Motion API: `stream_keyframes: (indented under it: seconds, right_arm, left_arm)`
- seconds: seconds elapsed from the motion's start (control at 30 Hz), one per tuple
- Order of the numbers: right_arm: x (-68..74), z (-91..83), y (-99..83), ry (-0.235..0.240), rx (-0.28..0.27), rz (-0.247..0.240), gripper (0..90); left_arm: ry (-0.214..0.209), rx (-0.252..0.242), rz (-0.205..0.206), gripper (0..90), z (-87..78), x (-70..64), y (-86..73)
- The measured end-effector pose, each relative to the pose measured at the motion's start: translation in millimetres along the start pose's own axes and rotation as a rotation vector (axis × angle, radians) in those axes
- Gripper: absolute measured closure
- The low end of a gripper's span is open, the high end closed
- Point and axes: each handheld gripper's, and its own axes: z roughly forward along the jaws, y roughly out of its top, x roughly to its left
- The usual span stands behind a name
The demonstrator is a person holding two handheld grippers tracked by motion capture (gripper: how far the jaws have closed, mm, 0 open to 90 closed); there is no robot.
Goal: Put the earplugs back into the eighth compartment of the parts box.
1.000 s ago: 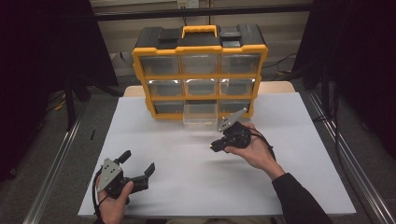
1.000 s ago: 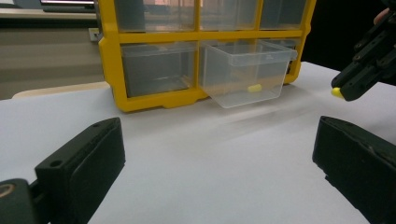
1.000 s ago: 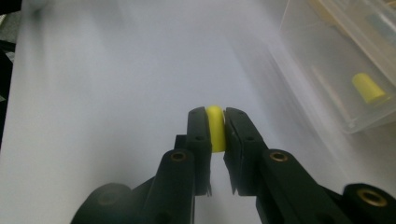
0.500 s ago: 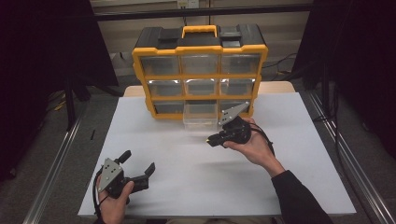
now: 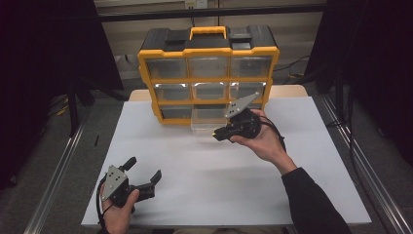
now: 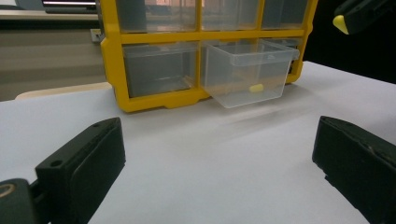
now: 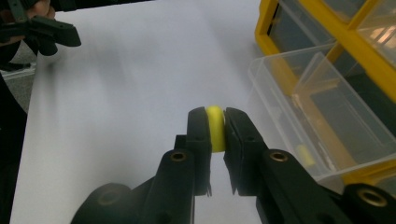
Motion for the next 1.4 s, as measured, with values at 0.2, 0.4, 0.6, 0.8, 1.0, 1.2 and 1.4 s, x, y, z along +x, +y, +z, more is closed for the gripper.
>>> stream_keyframes:
  seconds: [0.2, 0.4, 0.6, 0.8, 1.0, 1.2, 1.4]
  right_arm:
    - [-4.9, -5.8, 12.8, -0.029, 0.005, -0.010, 79.9]
    - [-10.2, -11.4, 26.4, -0.050, 0.005, -0.020, 79.9]
    - [-18.4, -16.5, 35.4, -0.070, 0.009, -0.003, 79.9]
    - [-29.9, -20.1, 44.7, -0.090, 0.008, 0.017, 80.0]
    - [-40.2, -9.8, 49.0, -0.099, 0.035, 0.039, 79.8]
    - [-49.1, -3.7, 56.6, -0.119, 0.074, 0.044, 79.8]
    - [-57.5, -0.6, 63.3, -0.124, 0.092, 0.053, 79.6]
  left_arm:
    - [-0.008, 0.000, -0.003, 2.5, -0.1, 0.4, 0.0]
    - [-0.006, -0.001, -0.006, 2.5, -0.2, 0.5, 0.0]
    - [-0.004, -0.004, 0.007, 2.5, -0.6, 1.2, 0.7]
    - [-0.008, -0.002, 0.005, 2.5, -0.5, 0.2, 0.9]
    - [-0.006, -0.006, 0.007, 2.5, -0.6, 1.2, 0.7]
    - [-0.009, -0.011, 0.001, 2.5, -0.8, 1.0, 0.8]
    - [-0.007, -0.010, 0.004, 2.5, -0.8, 1.0, 0.7]
